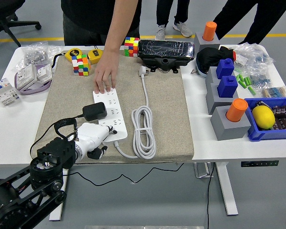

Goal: Pick up the plug,place it near the board,insert it into the board,press the button

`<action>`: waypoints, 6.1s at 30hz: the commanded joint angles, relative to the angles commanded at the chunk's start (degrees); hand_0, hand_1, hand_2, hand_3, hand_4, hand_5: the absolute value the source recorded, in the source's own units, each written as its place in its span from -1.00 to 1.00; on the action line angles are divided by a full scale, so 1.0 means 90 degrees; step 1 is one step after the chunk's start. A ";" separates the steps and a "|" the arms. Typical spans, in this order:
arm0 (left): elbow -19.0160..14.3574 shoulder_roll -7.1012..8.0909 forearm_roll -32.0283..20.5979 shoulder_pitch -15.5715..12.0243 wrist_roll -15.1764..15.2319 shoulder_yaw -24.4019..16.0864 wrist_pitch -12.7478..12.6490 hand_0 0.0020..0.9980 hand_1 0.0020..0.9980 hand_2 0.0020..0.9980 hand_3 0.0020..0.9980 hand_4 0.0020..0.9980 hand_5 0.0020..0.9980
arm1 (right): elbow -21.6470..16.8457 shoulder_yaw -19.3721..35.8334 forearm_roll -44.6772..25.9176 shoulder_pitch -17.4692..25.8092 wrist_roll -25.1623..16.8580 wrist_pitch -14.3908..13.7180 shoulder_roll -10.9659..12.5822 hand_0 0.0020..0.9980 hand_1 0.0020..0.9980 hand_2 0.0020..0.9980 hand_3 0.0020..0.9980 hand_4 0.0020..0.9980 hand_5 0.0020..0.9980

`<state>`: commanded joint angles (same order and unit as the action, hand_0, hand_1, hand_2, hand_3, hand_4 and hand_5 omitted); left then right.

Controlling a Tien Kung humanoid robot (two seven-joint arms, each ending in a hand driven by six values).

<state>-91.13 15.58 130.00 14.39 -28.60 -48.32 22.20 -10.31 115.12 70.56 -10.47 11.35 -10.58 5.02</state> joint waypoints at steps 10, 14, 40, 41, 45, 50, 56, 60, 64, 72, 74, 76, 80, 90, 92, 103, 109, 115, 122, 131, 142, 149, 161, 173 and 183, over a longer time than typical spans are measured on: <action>-0.0268 0.0052 0.0000 0.0085 0.0036 -0.0199 -0.0181 -0.63 -1.00 -0.79 0.48 0.11 -1.00 | 0.0000 0.0026 0.0015 -0.0020 -0.0001 0.0005 -0.0001 0.58 0.39 0.43 0.52 1.00 1.00; -0.0457 0.0070 0.0000 0.0100 0.0048 -0.0287 -0.0288 -0.63 -1.00 -0.79 0.48 0.10 -1.00 | 0.0000 0.0025 0.0015 -0.0023 -0.0005 0.0003 0.0000 0.57 0.39 0.43 0.52 1.00 1.00; -0.0539 0.0039 0.0000 -0.0067 0.0715 -0.0421 -0.2410 1.00 1.00 1.00 1.00 1.00 0.23 | 0.0000 0.0015 0.0014 0.0003 0.0013 -0.0006 0.0004 0.57 0.39 0.43 0.52 1.00 1.00; -0.0545 0.0046 0.0000 -0.0068 0.0706 -0.0418 -0.2405 1.00 1.00 1.00 1.00 1.00 0.23 | 0.0000 0.0011 0.0014 0.0002 0.0014 -0.0007 0.0006 0.57 0.39 0.43 0.52 1.00 1.00; -0.0571 0.0072 0.0000 -0.0079 0.0665 -0.0408 -0.2297 1.00 1.00 1.00 0.99 1.00 0.31 | 0.0000 0.0006 0.0000 0.0000 0.0017 -0.0016 0.0008 0.58 0.39 0.43 0.52 1.00 1.00; -0.0589 0.0099 0.0000 -0.0149 0.0460 -0.0492 -0.1838 0.43 0.51 0.49 0.98 1.00 0.21 | 0.0000 0.0009 0.0003 0.0014 0.0024 -0.0020 0.0009 0.58 0.39 0.43 0.52 1.00 1.00; -0.0490 0.0122 0.0000 -0.0122 0.0294 -0.0554 -0.1219 -0.36 -0.45 -0.36 0.93 0.43 -0.61 | 0.0000 0.0014 0.0011 0.0008 0.0022 -0.0022 0.0008 0.57 0.39 0.43 0.52 1.00 1.00; -0.0497 0.0121 0.0000 -0.0114 0.0293 -0.0554 -0.1013 -0.61 -0.89 -0.74 0.80 0.05 -1.00 | 0.0000 0.0015 0.0003 -0.0004 0.0017 -0.0026 0.0011 0.58 0.39 0.43 0.52 1.00 1.00; -0.0496 0.0116 0.0000 -0.0075 0.0259 -0.0545 -0.0778 -0.61 -0.89 -0.74 0.80 0.05 -1.00 | 0.0000 0.0023 0.0006 -0.0003 0.0030 -0.0011 0.0013 0.58 0.39 0.43 0.52 1.00 1.00; -0.0423 0.0121 0.0000 -0.0071 0.0211 -0.0506 -0.0474 -0.67 -1.00 -0.83 0.69 -0.31 -1.00 | 0.0000 0.0019 -0.0007 -0.0021 0.0005 -0.0004 0.0010 0.57 0.39 0.43 0.52 1.00 1.00; -0.0415 0.0121 0.0000 -0.0071 0.0200 -0.0493 -0.0429 -0.67 -1.00 -0.83 0.69 -0.31 -1.00 | 0.0000 0.0024 0.0002 -0.0022 0.0006 -0.0002 0.0012 0.57 0.39 0.43 0.52 1.00 1.00; -0.0415 0.0126 0.0000 -0.0072 0.0191 -0.0474 -0.0354 -0.67 -1.00 -0.83 0.69 -0.31 -1.00 | 0.0000 0.0033 0.0013 -0.0023 0.0009 -0.0004 0.0013 0.57 0.39 0.43 0.52 1.00 1.00; -0.0401 0.0132 0.0000 -0.0078 0.0195 -0.0435 -0.0313 -0.67 -1.00 -0.83 0.67 -0.32 -1.00 | 0.0000 0.0035 0.0015 -0.0027 0.0006 -0.0005 0.0020 0.58 0.39 0.43 0.52 1.00 1.00; -0.0340 0.0124 0.0000 -0.0074 0.0178 -0.0426 -0.0250 -0.67 -1.00 -0.83 0.66 -0.36 -1.00 | 0.0000 0.0029 0.0002 -0.0027 0.0002 0.0002 0.0015 0.58 0.39 0.43 0.52 1.00 1.00; -0.0339 0.0123 0.0000 -0.0073 0.0180 -0.0426 -0.0265 -0.67 -1.00 -0.83 0.66 -0.36 -1.00 | 0.0000 0.0035 0.0006 -0.0024 0.0004 0.0002 0.0015 0.58 0.39 0.43 0.52 1.00 1.00; -0.0344 0.0135 0.0000 -0.0133 0.0192 -0.0384 -0.0221 -0.67 -1.00 -0.84 0.60 -0.40 -1.00 | 0.0000 0.0039 0.0020 -0.0003 0.0008 -0.0009 0.0010 0.58 0.39 0.43 0.52 1.00 1.00; -0.0281 0.0119 0.0000 -0.0135 0.0219 -0.0364 -0.0313 -0.67 -1.00 -0.84 0.61 -0.41 -1.00 | 0.0000 0.0039 0.0021 -0.0004 0.0001 -0.0018 0.0003 0.58 0.39 0.43 0.52 1.00 1.00; -0.0249 0.0105 0.0000 -0.0127 0.0239 -0.0362 -0.0354 -0.67 -1.00 -0.84 0.61 -0.40 -1.00 | 0.0000 0.0057 0.0048 0.0019 0.0009 -0.0021 0.0005 0.58 0.39 0.43 0.52 1.00 1.00; -0.0172 0.0102 0.0000 -0.0116 0.0257 -0.0362 -0.0353 -0.67 -1.00 -0.84 0.61 -0.42 -1.00 | 0.0000 0.0061 0.0048 0.0023 0.0016 -0.0021 0.0016 0.58 0.39 0.43 0.52 1.00 1.00; 0.0043 0.0067 0.0000 -0.0107 0.0288 -0.0306 -0.0304 -0.66 -1.00 -0.84 0.60 -0.42 -1.00 | 0.0000 0.0048 0.0023 -0.0016 0.0017 -0.0012 0.0016 0.58 0.39 0.43 0.52 1.00 1.00; -0.0392 0.0107 0.0000 -0.0072 0.0307 -0.0523 -0.0328 -0.66 -1.00 -0.84 0.58 -0.44 -1.00 | 0.0000 0.0049 0.0018 -0.0025 0.0002 -0.0021 0.0017 0.58 0.39 0.43 0.52 1.00 1.00; -0.0728 0.0028 0.0000 -0.0133 0.0634 -0.0922 -0.0837 -0.66 -1.00 -0.84 0.56 -0.44 -1.00 | 0.0000 0.0048 0.0017 -0.0022 0.0002 -0.0012 0.0009 0.58 0.39 0.43 0.52 1.00 1.00; -0.0246 -0.0235 0.0000 -0.0183 0.1322 -0.1855 -0.1822 -0.05 0.15 0.13 0.62 0.96 -0.70 | 0.0000 0.0041 0.0002 -0.0013 0.0008 -0.0023 0.0002 0.58 0.39 0.43 0.52 1.00 1.00; 0.0348 -0.0252 0.0000 0.0057 0.1207 -0.2089 -0.1288 0.87 1.00 1.00 1.00 1.00 -0.25 | 0.0000 -0.0002 -0.0024 -0.0010 0.0029 -0.0046 0.0012 0.58 0.39 0.43 0.52 1.00 1.00; 0.0873 -0.0343 0.0000 0.0244 0.1321 -0.2016 -0.1366 0.73 0.92 0.91 0.97 1.00 -0.24 | 0.0000 0.0014 0.0006 0.0001 0.0051 -0.0058 0.0017 0.58 0.39 0.42 0.52 1.00 1.00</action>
<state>-83.28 12.49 130.00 16.59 -16.71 -66.46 9.90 -10.31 115.25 70.61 -10.45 11.81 -11.11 5.17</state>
